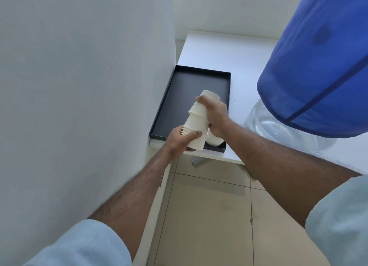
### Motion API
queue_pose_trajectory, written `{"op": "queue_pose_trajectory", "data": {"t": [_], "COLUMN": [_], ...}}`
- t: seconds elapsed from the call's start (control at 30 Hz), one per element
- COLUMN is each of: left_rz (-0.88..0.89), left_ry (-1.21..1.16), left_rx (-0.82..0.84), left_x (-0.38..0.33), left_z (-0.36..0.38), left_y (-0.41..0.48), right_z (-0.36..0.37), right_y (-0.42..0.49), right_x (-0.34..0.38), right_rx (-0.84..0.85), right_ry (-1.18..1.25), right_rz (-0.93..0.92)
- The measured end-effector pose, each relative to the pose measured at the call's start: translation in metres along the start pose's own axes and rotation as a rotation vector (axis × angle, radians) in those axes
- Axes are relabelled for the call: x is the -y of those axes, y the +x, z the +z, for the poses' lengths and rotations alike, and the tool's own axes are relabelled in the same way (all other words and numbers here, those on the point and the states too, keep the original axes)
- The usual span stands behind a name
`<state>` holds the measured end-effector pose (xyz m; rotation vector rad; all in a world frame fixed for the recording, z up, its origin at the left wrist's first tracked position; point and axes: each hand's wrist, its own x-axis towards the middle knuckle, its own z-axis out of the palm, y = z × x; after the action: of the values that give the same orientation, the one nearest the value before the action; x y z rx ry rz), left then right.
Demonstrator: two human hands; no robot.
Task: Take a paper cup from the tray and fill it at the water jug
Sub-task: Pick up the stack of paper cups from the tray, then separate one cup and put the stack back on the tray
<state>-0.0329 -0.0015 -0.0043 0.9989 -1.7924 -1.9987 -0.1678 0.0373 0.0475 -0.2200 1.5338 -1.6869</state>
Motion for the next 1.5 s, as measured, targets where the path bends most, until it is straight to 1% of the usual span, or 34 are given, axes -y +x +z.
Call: {"op": "queue_pose_trajectory", "data": {"t": [0.17, 0.3, 0.37, 0.47, 0.5, 0.57, 0.63, 0.7, 0.8, 0.87, 0.97, 1.1, 1.23, 1.4, 1.5], "left_rz": [0.056, 0.041, 0.043, 0.060, 0.066, 0.079, 0.100, 0.120, 0.158, 0.172, 0.159, 0.147, 0.146, 0.119, 0.170], "left_ry": [-0.055, -0.116, -0.123, -0.103, -0.079, -0.049, -0.028, 0.030, 0.086, 0.161, 0.259, 0.376, 0.421, 0.486, 0.512], "left_rx": [0.006, -0.028, -0.080, -0.205, -0.253, -0.330, -0.384, -0.417, -0.426, -0.435, -0.448, -0.454, -0.466, -0.498, -0.477], "left_x": [0.016, 0.024, 0.027, 0.029, 0.029, 0.030, 0.030, 0.030, 0.030, 0.033, 0.039, 0.050, 0.059, 0.067, 0.071], "left_z": [-0.003, -0.003, -0.002, -0.003, -0.002, 0.002, 0.006, 0.011, 0.017, 0.021, 0.026, 0.027, 0.025, 0.029, 0.024], "left_y": [-0.008, -0.009, -0.008, -0.001, 0.004, 0.015, 0.027, 0.039, 0.054, 0.061, 0.069, 0.072, 0.073, 0.070, 0.061], "right_z": [-0.007, -0.018, -0.025, -0.040, -0.047, -0.064, -0.082, -0.103, -0.132, -0.152, -0.182, -0.222, -0.254, -0.285, -0.298], "right_y": [-0.002, -0.010, -0.020, -0.042, -0.051, -0.072, -0.094, -0.115, -0.140, -0.151, -0.166, -0.182, -0.188, -0.189, -0.185], "right_x": [0.022, 0.031, 0.033, 0.026, 0.021, 0.007, -0.011, -0.033, -0.067, -0.088, -0.116, -0.139, -0.149, -0.166, -0.172], "right_rx": [0.041, 0.006, -0.026, -0.068, -0.061, 0.009, 0.087, 0.086, 0.019, -0.019, -0.058, -0.004, 0.049, 0.036, 0.010], "right_ry": [0.128, 0.366, 0.428, 0.435, 0.428, 0.433, 0.507, 0.573, 0.530, 0.505, 0.614, 0.706, 0.679, 0.648, 0.657], "right_rz": [-0.024, -0.031, -0.031, 0.008, 0.024, 0.049, 0.076, 0.127, 0.259, 0.316, 0.356, 0.382, 0.361, 0.354, 0.339]}}
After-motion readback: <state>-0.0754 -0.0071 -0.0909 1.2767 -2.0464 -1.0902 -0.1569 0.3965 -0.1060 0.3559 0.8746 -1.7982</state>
